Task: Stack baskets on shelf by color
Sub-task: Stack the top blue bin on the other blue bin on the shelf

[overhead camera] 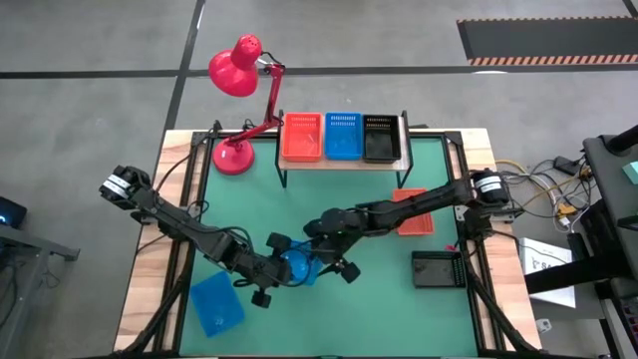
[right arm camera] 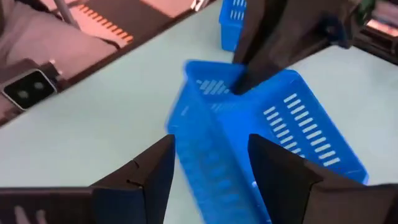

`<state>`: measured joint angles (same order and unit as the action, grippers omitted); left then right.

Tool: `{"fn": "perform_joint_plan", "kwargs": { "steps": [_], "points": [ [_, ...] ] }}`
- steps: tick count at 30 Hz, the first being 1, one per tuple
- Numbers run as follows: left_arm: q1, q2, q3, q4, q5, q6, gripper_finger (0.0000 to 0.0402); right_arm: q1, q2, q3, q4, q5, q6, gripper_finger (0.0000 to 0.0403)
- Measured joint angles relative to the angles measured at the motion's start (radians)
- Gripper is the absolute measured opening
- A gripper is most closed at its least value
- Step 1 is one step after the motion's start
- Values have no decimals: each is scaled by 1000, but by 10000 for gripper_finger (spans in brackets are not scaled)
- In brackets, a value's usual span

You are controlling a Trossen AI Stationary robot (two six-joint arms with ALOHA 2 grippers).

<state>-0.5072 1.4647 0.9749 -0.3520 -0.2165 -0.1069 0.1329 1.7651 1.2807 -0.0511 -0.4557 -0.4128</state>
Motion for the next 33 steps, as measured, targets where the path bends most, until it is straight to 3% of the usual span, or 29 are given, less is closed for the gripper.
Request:
{"fn": "perform_joint_plan", "kwargs": {
  "steps": [7, 16, 27, 33],
  "points": [
    [0, 0, 0, 22, 2, 46, 0, -1, 34, 43, -27, -157, -35, 165],
    [0, 0, -3, 63, -22, 68, 13, -1, 34, 52, -49, -181, -102, 19],
    [2, -2, -4, 80, -56, 74, 148, 0, 32, 52, -87, -180, -104, 9],
    [2, -49, -4, 80, -70, 165, 171, 7, 23, 52, -166, -172, -100, 9]
  ]
}}
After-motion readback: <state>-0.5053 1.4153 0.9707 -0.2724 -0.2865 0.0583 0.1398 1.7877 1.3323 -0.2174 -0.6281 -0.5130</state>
